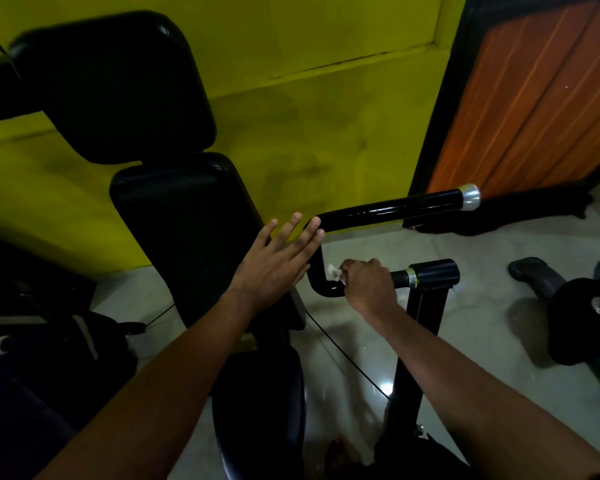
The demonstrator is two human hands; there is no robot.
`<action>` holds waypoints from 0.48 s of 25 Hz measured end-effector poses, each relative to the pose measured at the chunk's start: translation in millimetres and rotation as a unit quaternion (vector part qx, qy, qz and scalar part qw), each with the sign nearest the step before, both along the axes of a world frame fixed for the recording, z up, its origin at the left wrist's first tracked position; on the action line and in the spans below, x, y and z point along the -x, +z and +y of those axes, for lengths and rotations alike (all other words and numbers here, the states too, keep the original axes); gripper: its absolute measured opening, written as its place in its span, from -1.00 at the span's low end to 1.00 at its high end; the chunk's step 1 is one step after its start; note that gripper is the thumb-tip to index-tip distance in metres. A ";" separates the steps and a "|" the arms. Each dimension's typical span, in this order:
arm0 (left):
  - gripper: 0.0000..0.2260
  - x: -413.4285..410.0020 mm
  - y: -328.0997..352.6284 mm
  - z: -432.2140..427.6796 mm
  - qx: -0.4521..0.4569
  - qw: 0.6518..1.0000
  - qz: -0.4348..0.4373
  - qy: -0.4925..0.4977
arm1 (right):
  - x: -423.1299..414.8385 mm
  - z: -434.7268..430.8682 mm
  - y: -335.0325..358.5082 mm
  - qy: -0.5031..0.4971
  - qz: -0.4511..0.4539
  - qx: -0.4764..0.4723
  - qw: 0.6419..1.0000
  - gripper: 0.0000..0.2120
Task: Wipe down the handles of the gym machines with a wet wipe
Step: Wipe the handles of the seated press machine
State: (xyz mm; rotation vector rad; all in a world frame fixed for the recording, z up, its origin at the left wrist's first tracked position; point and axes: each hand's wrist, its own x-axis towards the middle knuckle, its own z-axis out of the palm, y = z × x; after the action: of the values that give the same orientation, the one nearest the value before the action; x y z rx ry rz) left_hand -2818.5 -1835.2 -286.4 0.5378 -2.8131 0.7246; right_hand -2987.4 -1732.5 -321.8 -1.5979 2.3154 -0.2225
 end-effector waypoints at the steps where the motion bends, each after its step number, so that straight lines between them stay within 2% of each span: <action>1: -0.38 1.0 -0.8 0.2 0.003 1.000 -0.003 0.000 | 1.2 -8.3 2.7 -0.002 -0.044 -0.018 0.999 -0.87; 3: -0.38 2.0 -1.4 1.2 0.006 1.000 -0.004 -0.002 | 7.0 -31.6 8.1 0.037 -0.172 -0.096 0.980 -0.79; 4: -0.38 1.9 -1.7 1.9 0.009 1.000 -0.005 -0.004 | 11.8 -41.0 13.9 0.069 -0.200 -0.143 0.967 -0.78; 6: -0.39 1.5 -2.5 4.5 0.017 1.000 -0.015 -0.013 | 23.7 -49.0 19.1 0.128 -0.180 -0.205 0.954 -0.80; 7: -0.39 1.0 -2.5 4.9 0.023 0.999 -0.020 -0.015 | 28.5 -47.6 17.0 0.130 -0.167 -0.198 0.957 -0.82; 9: -0.40 -0.2 -2.5 3.5 0.033 0.999 -0.016 -0.013 | 23.4 -36.5 9.4 0.095 -0.136 -0.120 0.979 -0.89; 11: -0.41 0.2 -4.9 2.1 0.036 0.999 0.001 -0.013 | -2.8 -10.3 -4.6 0.044 -0.028 0.010 0.999 -0.88; 12: -0.41 0.6 -6.8 2.7 0.041 0.999 0.006 -0.014 | -15.6 4.2 -14.0 0.041 0.011 0.074 0.996 -0.84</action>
State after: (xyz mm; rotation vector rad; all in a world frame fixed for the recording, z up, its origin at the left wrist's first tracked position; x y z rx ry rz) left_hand -2819.0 -1832.5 -293.1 0.4850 -2.7606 0.8227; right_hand -2971.8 -1728.3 -335.8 -1.7692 2.2917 -0.3668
